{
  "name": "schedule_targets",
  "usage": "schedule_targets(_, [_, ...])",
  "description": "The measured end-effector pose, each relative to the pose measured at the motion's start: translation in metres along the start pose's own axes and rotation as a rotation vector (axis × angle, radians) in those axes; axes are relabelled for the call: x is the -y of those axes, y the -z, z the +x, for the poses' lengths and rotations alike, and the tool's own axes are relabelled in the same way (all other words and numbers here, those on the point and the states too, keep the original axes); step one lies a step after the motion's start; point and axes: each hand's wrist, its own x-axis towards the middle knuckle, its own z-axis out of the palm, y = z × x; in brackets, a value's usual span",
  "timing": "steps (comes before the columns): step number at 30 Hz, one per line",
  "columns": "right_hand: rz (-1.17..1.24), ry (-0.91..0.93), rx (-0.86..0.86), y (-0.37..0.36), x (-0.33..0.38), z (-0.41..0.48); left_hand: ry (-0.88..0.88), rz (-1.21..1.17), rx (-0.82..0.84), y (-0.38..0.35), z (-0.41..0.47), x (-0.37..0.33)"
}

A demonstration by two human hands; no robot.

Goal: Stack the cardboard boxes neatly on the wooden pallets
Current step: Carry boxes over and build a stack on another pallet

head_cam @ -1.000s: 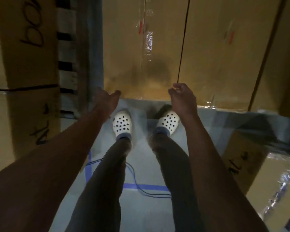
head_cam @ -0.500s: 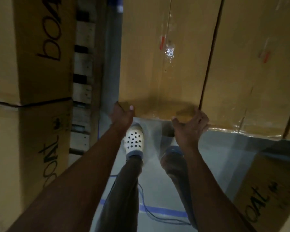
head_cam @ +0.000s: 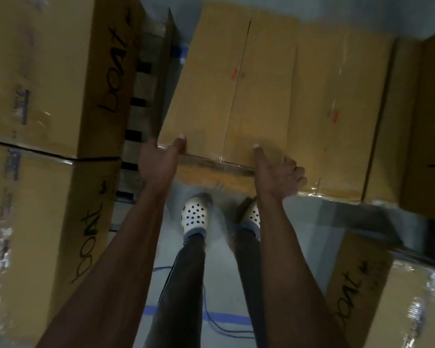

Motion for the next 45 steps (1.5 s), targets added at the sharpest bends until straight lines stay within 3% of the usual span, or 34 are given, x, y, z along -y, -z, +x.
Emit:
schedule_targets(5, [0.109,0.219,-0.182,0.142,0.061,-0.127,-0.12,-0.071,-0.251,0.134,-0.096,-0.102])
schedule_targets(9, [0.052,0.389,-0.187,0.225,0.091,-0.255,-0.001,0.003,-0.452,0.261,-0.169,-0.143])
schedule_targets(16, [0.063,0.796,0.063,0.325,0.053,-0.406,0.118,0.067,-0.603,0.435,-0.319,-0.112])
schedule_targets(24, [0.38,1.107,0.206,0.392,-0.005,-0.531,0.097,-0.331,-1.006,0.548,-0.484,-0.063])
schedule_targets(28, [0.496,1.23,0.298,0.409,-0.04,-0.576,0.094,-0.539,-1.241,0.573,-0.54,-0.02])
schedule_targets(32, [0.548,1.315,0.364,0.405,-0.076,-0.615,0.076,-0.639,-1.373,0.596,-0.57,0.029])
schedule_targets(41, [0.352,1.248,0.536,0.31,-0.154,-0.72,0.244,-0.493,-1.284,0.681,-0.559,0.175])
schedule_targets(45, [0.203,1.161,0.522,0.24,-0.195,-0.777,0.305,-0.378,-1.259,0.727,-0.547,0.249])
